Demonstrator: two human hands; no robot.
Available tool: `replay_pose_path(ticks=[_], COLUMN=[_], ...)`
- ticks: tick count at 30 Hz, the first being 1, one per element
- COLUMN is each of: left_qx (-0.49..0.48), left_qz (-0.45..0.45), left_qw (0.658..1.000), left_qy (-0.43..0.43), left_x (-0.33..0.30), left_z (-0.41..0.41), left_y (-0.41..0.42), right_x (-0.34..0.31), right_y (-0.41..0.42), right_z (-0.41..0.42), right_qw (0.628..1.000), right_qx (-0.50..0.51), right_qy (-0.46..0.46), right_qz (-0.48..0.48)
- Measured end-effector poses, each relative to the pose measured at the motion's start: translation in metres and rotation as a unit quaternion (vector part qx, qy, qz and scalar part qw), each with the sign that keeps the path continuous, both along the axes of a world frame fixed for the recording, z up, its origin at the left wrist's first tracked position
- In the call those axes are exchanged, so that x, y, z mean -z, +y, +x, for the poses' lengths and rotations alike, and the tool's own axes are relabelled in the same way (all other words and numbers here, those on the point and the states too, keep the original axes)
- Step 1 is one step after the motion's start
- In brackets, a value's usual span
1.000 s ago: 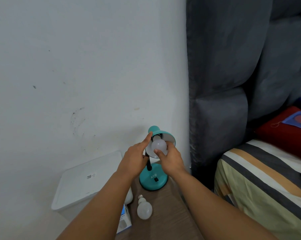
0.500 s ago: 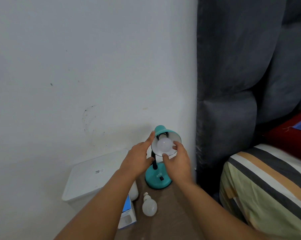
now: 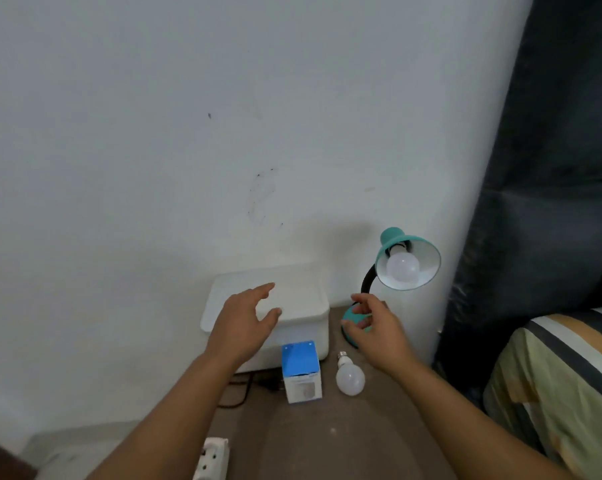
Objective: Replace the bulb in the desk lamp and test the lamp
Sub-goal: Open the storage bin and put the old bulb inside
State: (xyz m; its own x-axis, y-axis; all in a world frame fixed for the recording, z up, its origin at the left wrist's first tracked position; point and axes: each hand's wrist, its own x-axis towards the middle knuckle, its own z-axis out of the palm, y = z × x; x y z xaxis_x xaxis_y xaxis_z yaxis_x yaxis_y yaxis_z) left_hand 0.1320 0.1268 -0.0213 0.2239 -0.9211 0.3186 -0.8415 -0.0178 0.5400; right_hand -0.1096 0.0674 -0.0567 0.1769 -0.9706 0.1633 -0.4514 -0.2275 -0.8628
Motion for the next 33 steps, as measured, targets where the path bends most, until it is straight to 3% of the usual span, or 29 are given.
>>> replay_pose_path(ticks=[6, 11, 15, 25, 33], left_qx=[-0.097, -0.084, -0.061, -0.071, -0.074], left_qz=[0.068, 0.129, 0.169, 0.11, 0.053], left_qw=[0.992, 0.972, 0.96, 0.963, 0.969], left_qy=[0.046, 0.175, 0.216, 0.234, 0.232], left_x=[0.014, 0.021, 0.032, 0.054, 0.038], left_z=[0.068, 0.088, 0.094, 0.106, 0.101], left_y=[0.026, 0.026, 0.019, 0.016, 0.022], right_x=[-0.004, -0.009, -0.007, -0.003, -0.014], right_y=[-0.012, -0.027, -0.037, -0.04, -0.035], right_z=[0.039, 0.064, 0.074, 0.078, 0.072], right_qw=[0.994, 0.989, 0.984, 0.984, 0.99], right_qx=[-0.074, -0.097, -0.107, -0.111, -0.093], right_qy=[0.041, 0.04, 0.087, 0.112, 0.092], right_qz=[0.064, 0.099, 0.11, 0.083, 0.046])
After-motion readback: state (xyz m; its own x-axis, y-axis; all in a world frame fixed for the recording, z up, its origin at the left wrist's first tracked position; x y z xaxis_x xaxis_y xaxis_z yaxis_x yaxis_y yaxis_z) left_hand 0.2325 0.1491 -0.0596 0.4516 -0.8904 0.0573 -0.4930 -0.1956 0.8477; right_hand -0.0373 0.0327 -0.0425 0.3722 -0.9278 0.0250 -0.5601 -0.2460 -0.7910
